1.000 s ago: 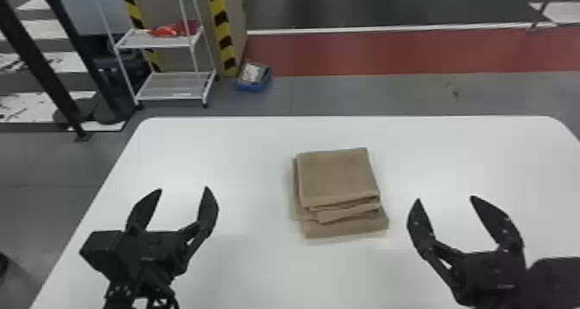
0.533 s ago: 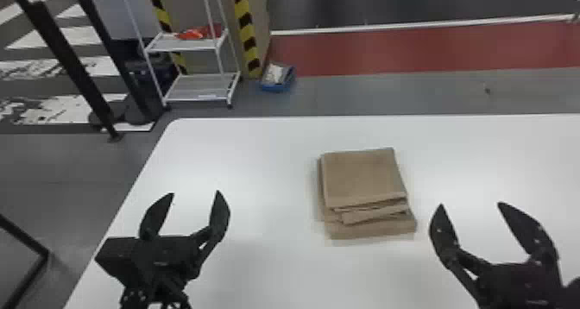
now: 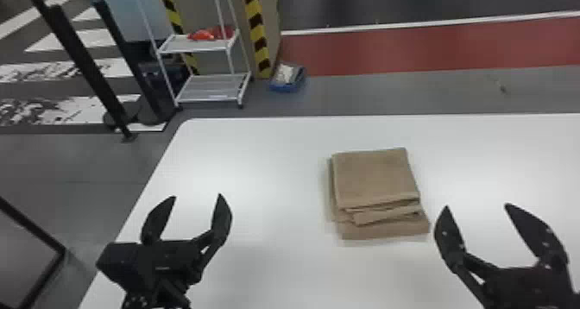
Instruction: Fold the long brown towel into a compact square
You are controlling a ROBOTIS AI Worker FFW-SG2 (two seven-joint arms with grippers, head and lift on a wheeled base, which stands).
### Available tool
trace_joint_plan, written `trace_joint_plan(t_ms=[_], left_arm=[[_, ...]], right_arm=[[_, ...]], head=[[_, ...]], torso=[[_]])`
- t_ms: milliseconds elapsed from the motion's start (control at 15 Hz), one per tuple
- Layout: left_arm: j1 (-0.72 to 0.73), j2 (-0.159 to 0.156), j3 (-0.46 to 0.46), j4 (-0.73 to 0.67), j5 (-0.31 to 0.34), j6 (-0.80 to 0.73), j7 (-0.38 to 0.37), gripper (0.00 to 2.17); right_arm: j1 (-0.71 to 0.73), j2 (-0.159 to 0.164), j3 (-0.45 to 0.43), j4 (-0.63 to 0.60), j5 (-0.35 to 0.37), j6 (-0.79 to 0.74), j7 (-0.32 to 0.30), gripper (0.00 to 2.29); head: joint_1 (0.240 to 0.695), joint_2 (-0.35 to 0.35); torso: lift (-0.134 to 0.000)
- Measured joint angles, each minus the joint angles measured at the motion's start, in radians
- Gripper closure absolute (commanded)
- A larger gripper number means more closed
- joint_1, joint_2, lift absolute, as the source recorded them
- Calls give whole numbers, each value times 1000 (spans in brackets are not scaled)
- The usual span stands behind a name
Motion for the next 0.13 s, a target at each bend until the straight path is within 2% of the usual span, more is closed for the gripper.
trace_joint_plan(t_ms=[133], left_arm=[[5,0,5,-2,1,-1,-5,83]], right_arm=[[2,0,4,0,3,-7,0,130]], head=[[695,215]], torso=[[-122]])
